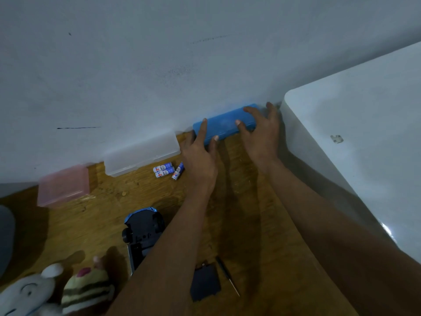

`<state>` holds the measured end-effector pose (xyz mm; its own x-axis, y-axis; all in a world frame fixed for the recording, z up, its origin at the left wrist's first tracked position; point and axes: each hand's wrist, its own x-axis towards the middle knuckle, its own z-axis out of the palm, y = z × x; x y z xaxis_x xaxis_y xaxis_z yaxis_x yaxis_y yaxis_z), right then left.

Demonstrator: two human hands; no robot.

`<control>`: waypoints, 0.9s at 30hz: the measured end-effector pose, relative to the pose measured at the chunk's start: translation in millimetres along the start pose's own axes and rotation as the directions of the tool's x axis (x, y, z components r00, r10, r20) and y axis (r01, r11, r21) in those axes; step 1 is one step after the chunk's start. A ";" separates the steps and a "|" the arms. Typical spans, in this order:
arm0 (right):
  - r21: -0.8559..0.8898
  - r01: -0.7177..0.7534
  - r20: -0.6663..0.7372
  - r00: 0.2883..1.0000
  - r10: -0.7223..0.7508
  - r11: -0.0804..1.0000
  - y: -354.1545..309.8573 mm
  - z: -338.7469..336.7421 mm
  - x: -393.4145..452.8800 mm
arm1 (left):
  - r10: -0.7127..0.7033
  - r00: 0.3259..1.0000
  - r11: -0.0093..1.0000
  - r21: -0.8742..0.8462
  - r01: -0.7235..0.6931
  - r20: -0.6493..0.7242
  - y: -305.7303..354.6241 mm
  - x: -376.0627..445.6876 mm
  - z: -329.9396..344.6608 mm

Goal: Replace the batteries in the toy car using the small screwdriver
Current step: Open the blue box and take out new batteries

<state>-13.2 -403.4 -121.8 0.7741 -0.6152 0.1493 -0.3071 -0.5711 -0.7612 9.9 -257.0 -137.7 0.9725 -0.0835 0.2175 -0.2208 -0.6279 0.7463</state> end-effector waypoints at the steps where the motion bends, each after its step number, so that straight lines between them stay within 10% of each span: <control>1: 0.013 -0.051 0.012 0.999 0.051 0.999 -1.3 -0.7 3.1 | 0.002 1.000 1.000 -0.004 -0.002 -0.003 -1.6 0.7 1.2; 10: -0.011 -0.095 0.081 0.992 0.096 0.995 1.9 -3.6 7.7 | -0.028 1.000 1.000 -0.006 0.028 0.003 -4.1 0.1 3.6; 17: -0.434 -0.042 0.189 0.972 0.136 0.900 -29.7 -23.3 14.7 | -0.090 0.976 0.995 0.062 0.079 0.200 11.2 3.1 -18.0; 27: -0.108 0.471 0.396 0.828 -0.397 0.875 -100.3 -2.1 -43.0 | 0.027 0.998 0.998 0.046 -0.030 0.063 -15.2 -22.2 -142.6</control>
<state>-16.8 -320.9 -50.6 0.9821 -0.0675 0.1759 0.0363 -0.8485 -0.5280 -18.9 -135.2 -64.1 0.9689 -0.1490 0.1974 -0.2461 -0.6604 0.7094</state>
